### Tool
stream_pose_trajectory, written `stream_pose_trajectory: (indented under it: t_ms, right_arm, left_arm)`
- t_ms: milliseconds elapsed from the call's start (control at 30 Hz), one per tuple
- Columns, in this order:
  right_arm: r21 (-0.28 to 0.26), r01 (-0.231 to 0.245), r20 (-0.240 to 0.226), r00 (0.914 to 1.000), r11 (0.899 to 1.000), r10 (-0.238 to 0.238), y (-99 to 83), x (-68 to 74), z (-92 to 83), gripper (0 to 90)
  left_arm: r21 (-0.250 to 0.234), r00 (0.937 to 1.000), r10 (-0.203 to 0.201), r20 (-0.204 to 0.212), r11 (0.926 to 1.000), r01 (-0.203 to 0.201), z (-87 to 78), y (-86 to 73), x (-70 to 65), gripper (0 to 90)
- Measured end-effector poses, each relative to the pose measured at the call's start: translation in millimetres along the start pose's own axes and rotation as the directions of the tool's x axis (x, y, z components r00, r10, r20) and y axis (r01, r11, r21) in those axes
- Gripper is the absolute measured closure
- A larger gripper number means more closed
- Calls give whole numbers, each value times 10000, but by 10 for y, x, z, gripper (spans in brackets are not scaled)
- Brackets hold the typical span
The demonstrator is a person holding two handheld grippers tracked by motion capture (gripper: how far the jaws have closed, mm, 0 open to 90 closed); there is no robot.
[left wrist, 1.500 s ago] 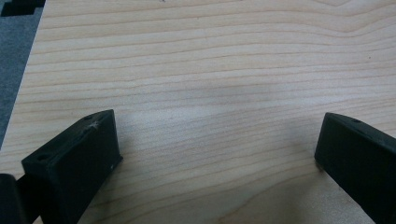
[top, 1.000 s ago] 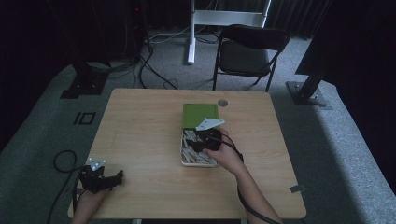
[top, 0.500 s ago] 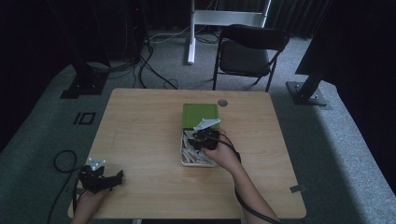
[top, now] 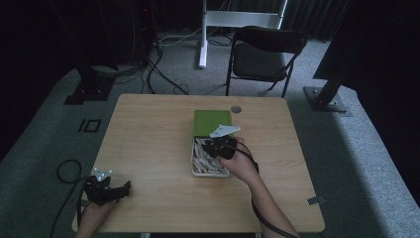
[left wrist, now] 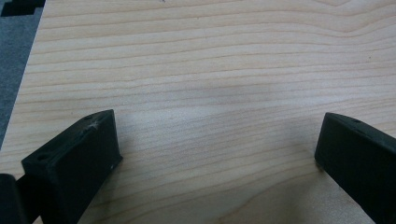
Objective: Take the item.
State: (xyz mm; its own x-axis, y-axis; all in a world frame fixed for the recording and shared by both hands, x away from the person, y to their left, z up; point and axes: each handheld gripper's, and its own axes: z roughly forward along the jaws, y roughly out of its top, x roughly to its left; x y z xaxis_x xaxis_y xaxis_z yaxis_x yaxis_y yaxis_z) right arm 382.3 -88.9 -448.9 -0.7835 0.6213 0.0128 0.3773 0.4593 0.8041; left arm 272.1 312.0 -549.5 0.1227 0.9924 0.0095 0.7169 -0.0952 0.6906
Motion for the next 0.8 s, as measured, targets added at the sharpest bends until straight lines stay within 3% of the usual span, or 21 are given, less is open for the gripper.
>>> stream_pose_trajectory:
  t_ms: [367,567,800]
  right_arm:
    - [-867,-197,1,9998,9960,197,92,-1,-202,814]
    - [-999,21,-124,9999,9950,-34,150,1,-329,815]
    - [-1226,251,193,9996,9921,-228,178,-39,-471,816]
  left_arm:
    - [4,10000,20,-4,10000,-20,0,0,1,7]
    - [-3,10000,13,-2,10000,-13,0,0,1,7]
    - [-16,10000,-5,-5,10000,5,1,0,0,7]
